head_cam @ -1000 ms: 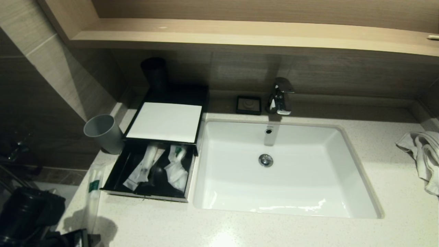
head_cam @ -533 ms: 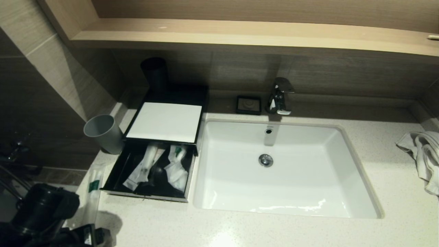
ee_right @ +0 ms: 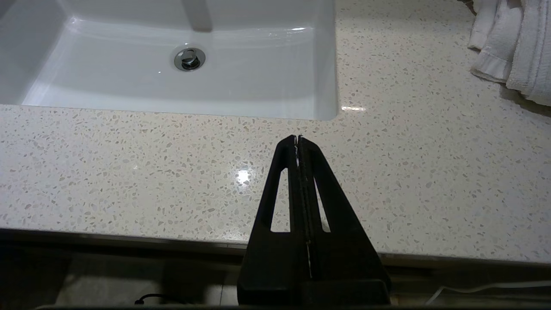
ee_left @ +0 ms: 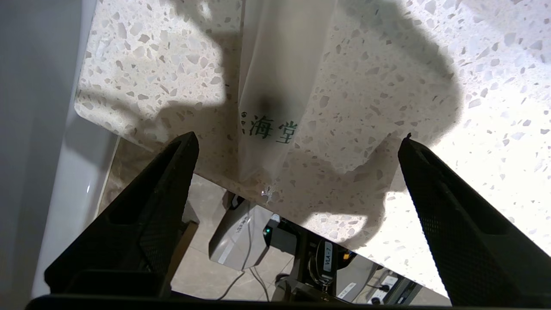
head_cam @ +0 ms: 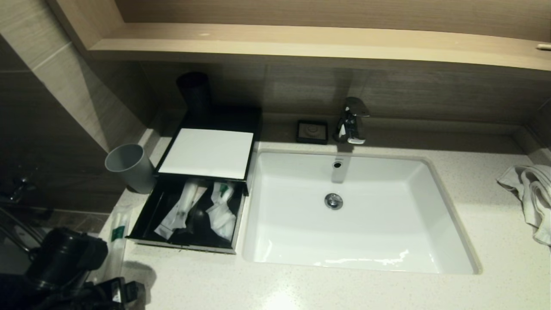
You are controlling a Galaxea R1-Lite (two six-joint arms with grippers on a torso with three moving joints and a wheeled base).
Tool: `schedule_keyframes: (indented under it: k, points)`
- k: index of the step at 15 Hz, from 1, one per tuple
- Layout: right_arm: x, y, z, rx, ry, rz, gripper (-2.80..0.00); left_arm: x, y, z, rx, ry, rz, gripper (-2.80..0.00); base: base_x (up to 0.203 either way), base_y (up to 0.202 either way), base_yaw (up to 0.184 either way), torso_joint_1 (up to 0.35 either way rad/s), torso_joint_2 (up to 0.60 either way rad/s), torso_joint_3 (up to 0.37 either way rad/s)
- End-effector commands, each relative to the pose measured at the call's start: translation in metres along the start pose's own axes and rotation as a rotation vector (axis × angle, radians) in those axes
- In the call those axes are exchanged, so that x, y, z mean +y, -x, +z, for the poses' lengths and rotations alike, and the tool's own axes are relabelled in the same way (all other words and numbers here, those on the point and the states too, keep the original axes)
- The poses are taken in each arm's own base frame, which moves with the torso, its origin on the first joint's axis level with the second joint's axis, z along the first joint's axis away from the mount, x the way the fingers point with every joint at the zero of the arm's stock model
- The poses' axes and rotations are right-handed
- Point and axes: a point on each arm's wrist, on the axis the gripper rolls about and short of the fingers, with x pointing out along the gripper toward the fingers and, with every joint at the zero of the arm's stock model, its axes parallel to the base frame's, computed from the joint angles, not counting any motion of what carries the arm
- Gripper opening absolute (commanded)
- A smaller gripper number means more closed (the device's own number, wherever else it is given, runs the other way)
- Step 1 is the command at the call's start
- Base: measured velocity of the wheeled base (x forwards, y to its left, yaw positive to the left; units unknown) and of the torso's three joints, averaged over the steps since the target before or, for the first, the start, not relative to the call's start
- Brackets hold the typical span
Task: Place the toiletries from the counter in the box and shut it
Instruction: Pick up the bathroom toiletry
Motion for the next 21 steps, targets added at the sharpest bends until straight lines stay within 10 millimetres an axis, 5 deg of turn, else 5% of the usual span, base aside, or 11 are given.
schedule_keyframes:
  k: [1, 21]
  points:
    - [0.0, 0.0, -0.0001, 0.0, 0.0, 0.001, -2.8, 0.0007, -0.0008, -0.0002, 0.002, 0.009, 0.006, 0.0, 0.0, 0.0, 0.0, 0.0, 0.0, 0.0]
    - [0.0, 0.0, -0.0001, 0.0, 0.0, 0.001, -2.8, 0.0042, -0.0023, 0.0018, 0.023, 0.037, -0.01, 0.0, 0.0, 0.0, 0.0, 0.0, 0.0, 0.0]
